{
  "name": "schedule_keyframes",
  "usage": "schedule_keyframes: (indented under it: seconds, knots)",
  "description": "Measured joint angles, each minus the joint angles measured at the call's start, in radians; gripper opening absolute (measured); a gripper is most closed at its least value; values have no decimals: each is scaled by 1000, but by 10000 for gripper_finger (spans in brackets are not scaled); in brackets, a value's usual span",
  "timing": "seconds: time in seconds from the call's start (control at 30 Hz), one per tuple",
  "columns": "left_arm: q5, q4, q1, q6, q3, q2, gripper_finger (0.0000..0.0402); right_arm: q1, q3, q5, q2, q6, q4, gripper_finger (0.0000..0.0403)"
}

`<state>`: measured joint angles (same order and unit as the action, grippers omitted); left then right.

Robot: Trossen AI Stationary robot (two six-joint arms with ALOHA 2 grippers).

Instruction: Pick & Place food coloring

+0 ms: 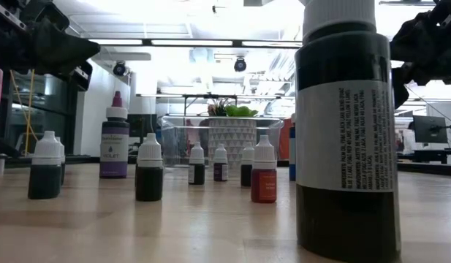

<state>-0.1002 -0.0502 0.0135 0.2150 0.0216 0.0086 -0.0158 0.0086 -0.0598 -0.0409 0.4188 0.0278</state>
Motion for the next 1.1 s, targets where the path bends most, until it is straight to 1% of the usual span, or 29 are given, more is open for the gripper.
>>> schedule_keyframes:
  seconds: [0.17, 0.33, 0.4, 0.57, 0.73, 0.87, 1.0, 1.1]
  knots:
    - [0, 0, 0, 0, 0, 0, 0, 0, 0, -47, 0, 5, 25, 218]
    - [0, 0, 0, 0, 0, 0, 0, 0, 1, -43, 0, -130, 21, 218]
    - [0, 0, 0, 0, 0, 0, 0, 0, 7, -37, 0, -152, -4, 218]
    - [0, 0, 0, 0, 0, 0, 0, 0, 65, -58, -33, -137, -104, 218]
    - [0, 0, 0, 0, 0, 0, 0, 0, 124, -62, -123, -189, -217, 218]
    - [0, 0, 0, 0, 0, 0, 0, 0, 190, -33, -220, -222, -262, 218]
    - [0, 0, 0, 0, 0, 0, 0, 0, 268, 46, -326, -213, -270, 218]
    - [0, 0, 0, 0, 0, 0, 0, 0, 338, 112, -403, -257, -297, 218]
